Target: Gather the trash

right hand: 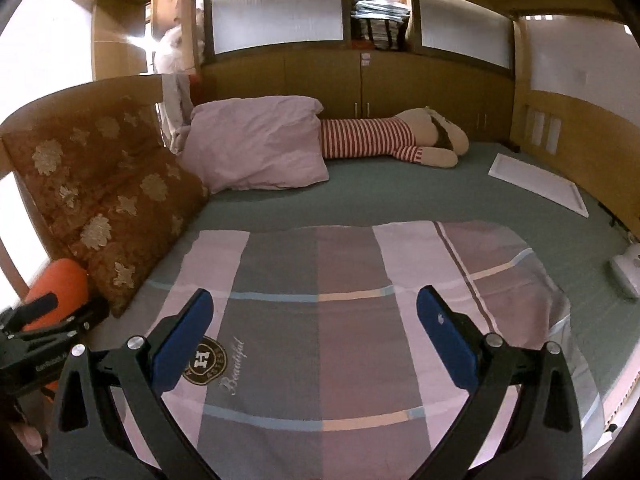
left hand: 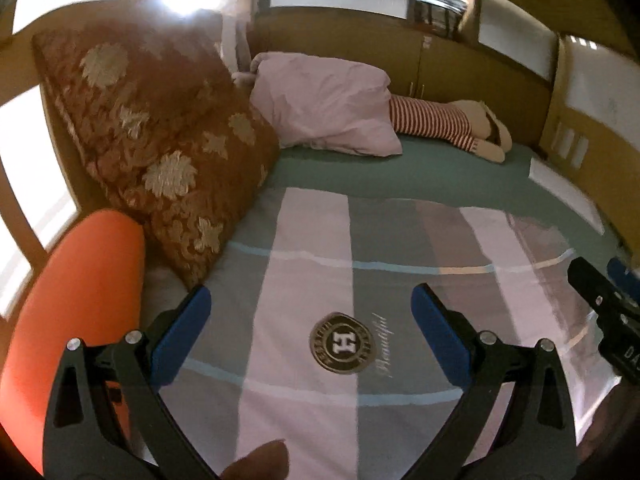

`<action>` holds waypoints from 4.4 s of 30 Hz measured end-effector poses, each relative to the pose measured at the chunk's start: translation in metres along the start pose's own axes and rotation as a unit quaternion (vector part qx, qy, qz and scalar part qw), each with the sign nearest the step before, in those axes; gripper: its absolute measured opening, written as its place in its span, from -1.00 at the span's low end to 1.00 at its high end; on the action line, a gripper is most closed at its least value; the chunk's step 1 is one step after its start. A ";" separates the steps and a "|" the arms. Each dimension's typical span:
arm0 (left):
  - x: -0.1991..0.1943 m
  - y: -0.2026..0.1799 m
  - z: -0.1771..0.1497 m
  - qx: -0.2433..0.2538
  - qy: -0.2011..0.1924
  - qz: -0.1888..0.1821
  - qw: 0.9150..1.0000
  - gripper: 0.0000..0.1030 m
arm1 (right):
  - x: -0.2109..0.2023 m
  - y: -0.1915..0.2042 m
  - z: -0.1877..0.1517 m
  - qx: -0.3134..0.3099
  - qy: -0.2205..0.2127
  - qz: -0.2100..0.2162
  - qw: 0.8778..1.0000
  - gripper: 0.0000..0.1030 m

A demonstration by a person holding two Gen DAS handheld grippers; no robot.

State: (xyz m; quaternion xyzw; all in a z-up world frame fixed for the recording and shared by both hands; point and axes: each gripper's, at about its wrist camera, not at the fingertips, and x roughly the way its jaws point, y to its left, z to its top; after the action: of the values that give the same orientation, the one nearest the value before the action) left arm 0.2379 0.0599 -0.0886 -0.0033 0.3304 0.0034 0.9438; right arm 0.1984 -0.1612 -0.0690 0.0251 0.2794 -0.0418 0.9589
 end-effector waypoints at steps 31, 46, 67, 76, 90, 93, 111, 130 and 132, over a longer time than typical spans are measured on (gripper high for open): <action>0.021 -0.074 -0.014 0.047 0.029 -0.002 0.998 0.94 | 0.018 -0.032 -0.013 -0.004 0.026 -0.007 1.000 0.93; 0.021 -0.066 -0.014 0.039 0.031 0.005 0.999 0.94 | 0.019 -0.026 -0.017 -0.008 0.028 -0.005 1.000 0.93; 0.022 -0.066 -0.015 0.041 0.034 0.002 0.999 0.94 | 0.020 -0.024 -0.020 -0.010 0.029 -0.005 1.000 0.93; 0.024 -0.065 -0.016 0.042 0.035 0.005 0.998 0.94 | 0.020 -0.025 -0.020 -0.012 0.029 -0.005 0.999 0.93; 0.025 -0.064 -0.016 0.042 0.037 0.002 0.998 0.94 | 0.020 -0.025 -0.021 -0.014 0.030 -0.005 0.999 0.93; 0.025 -0.064 -0.015 0.043 0.036 0.003 0.998 0.94 | 0.020 -0.025 -0.021 -0.014 0.030 -0.005 0.999 0.93; 0.024 -0.063 -0.016 0.044 0.037 0.003 0.998 0.94 | 0.020 -0.024 -0.022 -0.015 0.031 -0.005 0.999 0.93; 0.027 -0.064 -0.015 0.055 0.038 0.003 0.998 0.94 | 0.021 -0.021 -0.025 -0.017 0.032 -0.006 0.999 0.93; 0.028 -0.064 -0.015 0.054 0.043 0.001 0.998 0.94 | 0.021 -0.021 -0.025 -0.016 0.032 -0.005 0.999 0.93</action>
State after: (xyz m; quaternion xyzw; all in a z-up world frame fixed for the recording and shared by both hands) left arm 0.2511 -0.0042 -0.1173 0.0477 0.3704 -0.0133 0.9276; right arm 0.2011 -0.1816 -0.1020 0.0093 0.3108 -0.0414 0.9495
